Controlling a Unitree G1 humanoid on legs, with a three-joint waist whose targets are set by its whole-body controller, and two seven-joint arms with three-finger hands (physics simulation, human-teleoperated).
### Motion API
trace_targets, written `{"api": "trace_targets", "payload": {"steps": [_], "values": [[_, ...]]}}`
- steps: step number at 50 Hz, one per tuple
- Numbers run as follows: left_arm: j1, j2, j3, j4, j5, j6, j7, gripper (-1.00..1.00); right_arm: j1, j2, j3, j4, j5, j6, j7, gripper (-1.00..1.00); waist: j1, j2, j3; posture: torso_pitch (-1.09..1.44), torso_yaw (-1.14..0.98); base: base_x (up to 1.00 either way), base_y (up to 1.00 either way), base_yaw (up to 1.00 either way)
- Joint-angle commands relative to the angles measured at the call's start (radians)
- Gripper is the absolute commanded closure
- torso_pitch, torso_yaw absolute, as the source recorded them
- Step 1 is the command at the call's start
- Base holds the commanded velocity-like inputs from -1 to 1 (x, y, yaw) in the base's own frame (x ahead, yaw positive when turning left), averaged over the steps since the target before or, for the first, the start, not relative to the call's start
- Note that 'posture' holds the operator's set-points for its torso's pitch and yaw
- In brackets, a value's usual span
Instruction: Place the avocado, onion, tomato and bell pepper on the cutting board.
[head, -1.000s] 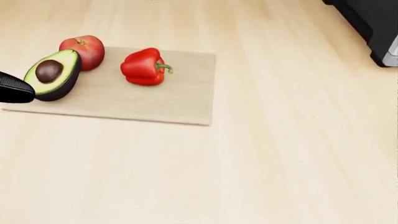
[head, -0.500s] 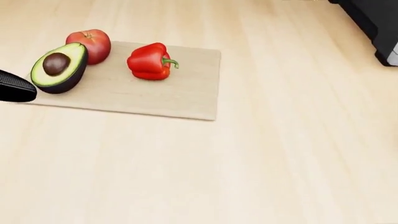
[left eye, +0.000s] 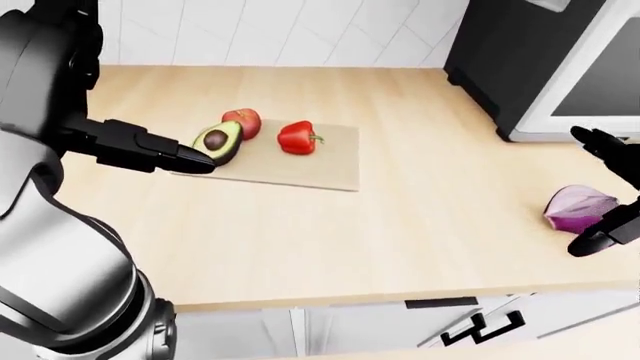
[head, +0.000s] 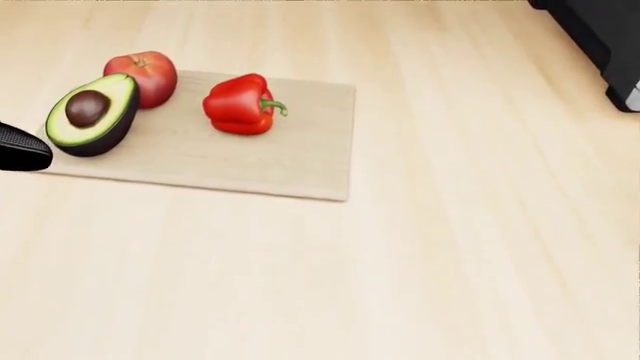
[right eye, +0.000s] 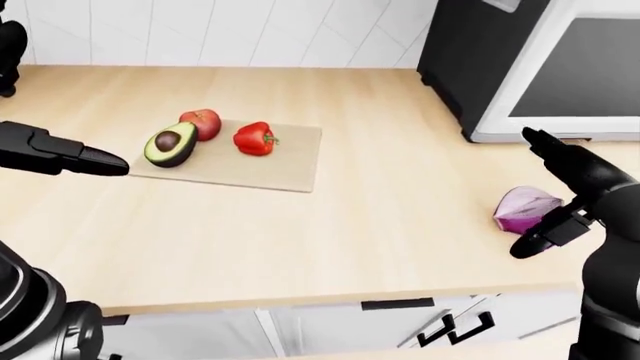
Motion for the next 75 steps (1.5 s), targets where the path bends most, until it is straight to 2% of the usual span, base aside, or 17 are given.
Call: {"api": "trace_targets", "payload": {"steps": [1,9,18,22,32,35,39,46,54,58,60,67,70,75], "values": [[-0.027,0.01,0.006,-0.011,0.005,-0.019,0.011,-1.0,-0.016,-0.021,-0.019,-0.02,-0.006,-0.015,-0.03,-1.0,0.001,-0.004,-0.022,0.0,-0.06,0.0,0.0,0.0],[-0.038,0.01,0.002,-0.004,0.005,-0.019,0.012,-1.0,0.026,-0.016,-0.052,0.003,0.0,-0.037,-0.05,-1.0,0.0,-0.004,-0.022,0.0,-0.06,0.0,0.0,0.0],[-0.044,0.009,0.0,0.002,0.01,-0.023,0.009,-1.0,0.021,-0.011,-0.041,0.029,0.001,-0.042,-0.071,-1.0,-0.002,-0.005,-0.022,0.0,-0.06,0.0,0.0,0.0],[-0.037,0.005,0.003,0.001,0.01,-0.028,0.011,-1.0,-0.003,-0.014,-0.018,0.048,-0.001,-0.037,-0.078,-1.0,-0.002,-0.005,-0.022,0.0,-0.06,0.0,0.0,0.0],[-0.024,0.022,0.013,-0.019,0.015,-0.017,-0.008,-1.0,-0.031,-0.027,0.009,0.065,-0.011,-0.028,-0.071,-0.69,-0.001,-0.005,-0.022,0.0,-0.06,0.0,0.0,0.0],[-0.021,0.026,0.018,-0.023,0.014,-0.016,-0.009,-1.0,-0.028,-0.028,0.003,0.061,-0.011,-0.025,-0.064,-0.56,0.0,-0.005,-0.022,0.0,-0.06,0.0,0.0,0.0],[-0.022,0.028,0.018,-0.022,0.011,-0.014,-0.009,-1.0,-0.025,-0.029,0.001,0.059,-0.012,-0.024,-0.059,-0.51,0.001,-0.005,-0.022,0.0,-0.06,0.0,0.0,0.0],[-0.046,0.032,0.01,-0.008,0.01,-0.01,-0.006,-1.0,-0.026,-0.037,-0.007,0.048,-0.012,-0.014,-0.039,-0.23,0.002,-0.006,-0.022,0.0,-0.06,0.0,0.0,0.0],[-0.052,0.033,0.008,-0.003,0.015,-0.013,-0.011,-1.0,-0.008,-0.028,-0.018,0.036,-0.006,-0.013,-0.037,-0.11,0.002,-0.007,-0.02,0.0,-0.06,0.0,0.0,0.0],[-0.041,0.037,0.015,-0.014,0.02,-0.012,-0.019,-1.0,-0.018,-0.025,-0.008,0.029,-0.011,-0.005,-0.032,0.19,0.0,-0.007,-0.021,0.0,-0.06,0.0,0.0,0.0],[-0.041,0.036,0.015,-0.014,0.02,-0.013,-0.018,-1.0,-0.028,-0.032,-0.006,0.025,-0.012,0.0,-0.025,0.26,0.0,-0.007,-0.021,0.0,-0.06,0.0,0.0,0.0],[-0.034,0.039,0.02,-0.021,0.02,-0.009,-0.018,-1.0,-0.083,-0.043,0.031,0.009,-0.019,0.021,0.006,0.69,-0.001,-0.003,-0.022,0.0,-0.06,0.0,0.0,0.0],[-0.032,0.041,0.019,-0.024,0.02,-0.006,-0.021,-1.0,-0.131,-0.048,0.063,0.006,-0.026,0.037,0.023,0.75,-0.002,-0.001,-0.022,0.0,-0.06,0.0,0.0,0.0],[-0.04,0.035,0.018,-0.017,0.014,-0.008,-0.012,-1.0,-0.281,-0.056,0.157,-0.002,-0.056,0.081,0.087,0.8,-0.004,0.004,-0.023,0.0,-0.06,0.0,0.0,0.0]]}}
